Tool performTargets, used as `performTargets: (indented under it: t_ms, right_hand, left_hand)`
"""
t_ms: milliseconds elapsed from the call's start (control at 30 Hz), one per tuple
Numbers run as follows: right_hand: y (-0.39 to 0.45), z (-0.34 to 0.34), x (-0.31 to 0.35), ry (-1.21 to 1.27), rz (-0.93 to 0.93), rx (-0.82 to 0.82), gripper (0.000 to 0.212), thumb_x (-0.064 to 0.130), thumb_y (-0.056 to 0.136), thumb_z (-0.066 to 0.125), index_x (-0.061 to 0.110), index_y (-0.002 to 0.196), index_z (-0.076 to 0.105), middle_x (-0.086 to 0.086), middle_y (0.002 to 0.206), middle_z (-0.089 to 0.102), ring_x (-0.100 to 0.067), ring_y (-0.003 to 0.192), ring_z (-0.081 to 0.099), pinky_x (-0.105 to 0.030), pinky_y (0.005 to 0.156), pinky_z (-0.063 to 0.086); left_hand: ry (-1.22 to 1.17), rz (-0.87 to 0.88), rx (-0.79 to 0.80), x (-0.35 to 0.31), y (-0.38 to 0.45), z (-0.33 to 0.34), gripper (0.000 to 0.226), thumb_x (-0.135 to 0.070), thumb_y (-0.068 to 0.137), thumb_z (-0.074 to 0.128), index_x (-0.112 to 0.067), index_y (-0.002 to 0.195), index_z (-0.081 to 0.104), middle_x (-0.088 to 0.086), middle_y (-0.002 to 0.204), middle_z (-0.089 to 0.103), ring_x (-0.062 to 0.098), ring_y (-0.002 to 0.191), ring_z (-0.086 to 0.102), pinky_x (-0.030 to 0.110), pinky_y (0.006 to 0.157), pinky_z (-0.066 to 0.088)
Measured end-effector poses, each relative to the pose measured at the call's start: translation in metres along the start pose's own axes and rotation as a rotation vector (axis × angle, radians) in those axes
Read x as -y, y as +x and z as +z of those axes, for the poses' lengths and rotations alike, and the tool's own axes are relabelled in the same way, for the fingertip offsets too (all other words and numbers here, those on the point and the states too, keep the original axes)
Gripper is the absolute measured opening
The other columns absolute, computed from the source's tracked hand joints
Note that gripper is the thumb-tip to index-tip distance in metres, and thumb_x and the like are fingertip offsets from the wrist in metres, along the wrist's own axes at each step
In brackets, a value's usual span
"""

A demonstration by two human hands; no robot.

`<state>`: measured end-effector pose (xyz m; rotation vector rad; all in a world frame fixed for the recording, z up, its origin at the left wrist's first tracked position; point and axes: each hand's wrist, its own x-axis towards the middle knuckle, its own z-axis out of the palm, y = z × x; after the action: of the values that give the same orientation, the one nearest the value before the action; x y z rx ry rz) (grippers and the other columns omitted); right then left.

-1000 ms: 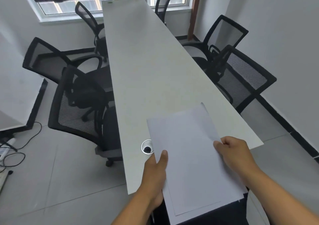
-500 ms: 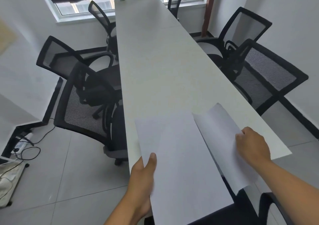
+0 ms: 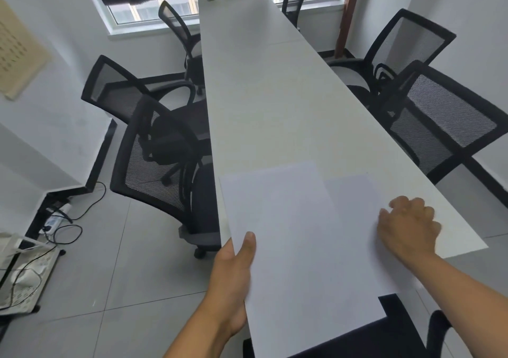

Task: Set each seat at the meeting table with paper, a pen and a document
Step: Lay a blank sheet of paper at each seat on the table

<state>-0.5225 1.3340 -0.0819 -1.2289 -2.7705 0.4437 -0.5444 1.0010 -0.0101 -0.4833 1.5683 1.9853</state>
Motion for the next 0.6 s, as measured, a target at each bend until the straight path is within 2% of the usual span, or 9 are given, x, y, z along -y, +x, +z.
performTargets:
  t_ms: [100, 167, 233, 300, 367, 433, 500, 600]
  right_hand:
    - [-0.038, -0.038, 0.031, 0.504, -0.095, 0.237, 0.04, 0.041, 0.113, 0.045, 0.013, 0.094, 0.066, -0.004, 0.093, 0.071, -0.029, 0.092, 0.067, -0.042, 0.081, 0.049]
    - [-0.073, -0.07, 0.052, 0.707, -0.09, 0.409, 0.053, 0.05, 0.112, 0.044, 0.008, 0.086, 0.062, -0.001, 0.08, 0.067, -0.023, 0.074, 0.062, -0.038, 0.075, 0.046]
    - [-0.101, -0.093, 0.066, 0.788, -0.063, 0.528, 0.053, 0.051, 0.109, 0.052, 0.002, 0.089, 0.053, -0.006, 0.077, 0.056, -0.022, 0.07, 0.052, -0.038, 0.073, 0.041]
    - [-0.124, -0.116, 0.077, 0.88, 0.001, 0.543, 0.035, 0.04, 0.106, 0.064, 0.006, 0.098, 0.063, -0.011, 0.083, 0.071, -0.025, 0.071, 0.068, -0.038, 0.071, 0.05]
    - [-0.145, -0.14, 0.09, 0.975, 0.037, 0.501, 0.013, 0.028, 0.104, 0.069, 0.015, 0.104, 0.07, -0.007, 0.093, 0.081, -0.03, 0.081, 0.079, -0.039, 0.074, 0.059]
    - [-0.161, -0.158, 0.101, 1.014, 0.025, 0.462, 0.008, 0.024, 0.104, 0.069, 0.016, 0.102, 0.07, -0.003, 0.087, 0.08, -0.032, 0.077, 0.078, -0.04, 0.073, 0.057]
    - [-0.179, -0.177, 0.113, 1.042, 0.006, 0.433, 0.006, 0.022, 0.105, 0.068, 0.016, 0.104, 0.069, 0.004, 0.08, 0.078, -0.021, 0.071, 0.076, -0.038, 0.07, 0.057]
    - [-0.209, -0.199, 0.136, 1.075, -0.003, 0.391, 0.007, 0.024, 0.105, 0.067, 0.02, 0.111, 0.069, 0.001, 0.094, 0.083, -0.025, 0.084, 0.082, -0.048, 0.081, 0.066]
  left_hand:
    - [0.008, 0.017, 0.026, -0.008, -0.011, 0.003, 0.033, -0.035, 0.115, 0.05, -0.022, 0.139, 0.069, 0.007, 0.127, 0.081, 0.035, 0.114, 0.079, 0.06, 0.103, 0.06]
    - [0.016, 0.035, 0.046, -0.02, -0.027, 0.004, 0.033, -0.034, 0.115, 0.05, -0.022, 0.138, 0.069, 0.007, 0.126, 0.081, 0.034, 0.113, 0.079, 0.056, 0.099, 0.062]
    - [0.036, 0.062, 0.062, -0.034, -0.045, 0.003, 0.033, -0.033, 0.115, 0.049, -0.021, 0.139, 0.069, 0.006, 0.126, 0.081, 0.032, 0.113, 0.08, 0.052, 0.096, 0.063]
    - [0.064, 0.092, 0.078, -0.051, -0.067, 0.001, 0.032, -0.033, 0.116, 0.048, -0.022, 0.138, 0.069, 0.005, 0.126, 0.081, 0.031, 0.112, 0.08, 0.049, 0.092, 0.064]
    - [0.096, 0.126, 0.094, -0.069, -0.089, -0.004, 0.032, -0.034, 0.116, 0.048, -0.023, 0.139, 0.069, 0.004, 0.125, 0.081, 0.03, 0.112, 0.08, 0.049, 0.09, 0.065]
    - [0.118, 0.152, 0.097, -0.084, -0.105, -0.01, 0.033, -0.036, 0.116, 0.049, -0.024, 0.139, 0.069, 0.004, 0.126, 0.081, 0.031, 0.113, 0.08, 0.052, 0.094, 0.065]
    - [0.12, 0.176, 0.1, -0.099, -0.123, -0.018, 0.032, -0.036, 0.116, 0.049, -0.023, 0.138, 0.069, 0.006, 0.125, 0.081, 0.032, 0.113, 0.079, 0.055, 0.098, 0.063]
    - [0.138, 0.186, 0.114, -0.123, -0.143, -0.04, 0.031, -0.035, 0.116, 0.05, -0.021, 0.135, 0.07, 0.007, 0.123, 0.082, 0.033, 0.112, 0.08, 0.056, 0.099, 0.063]
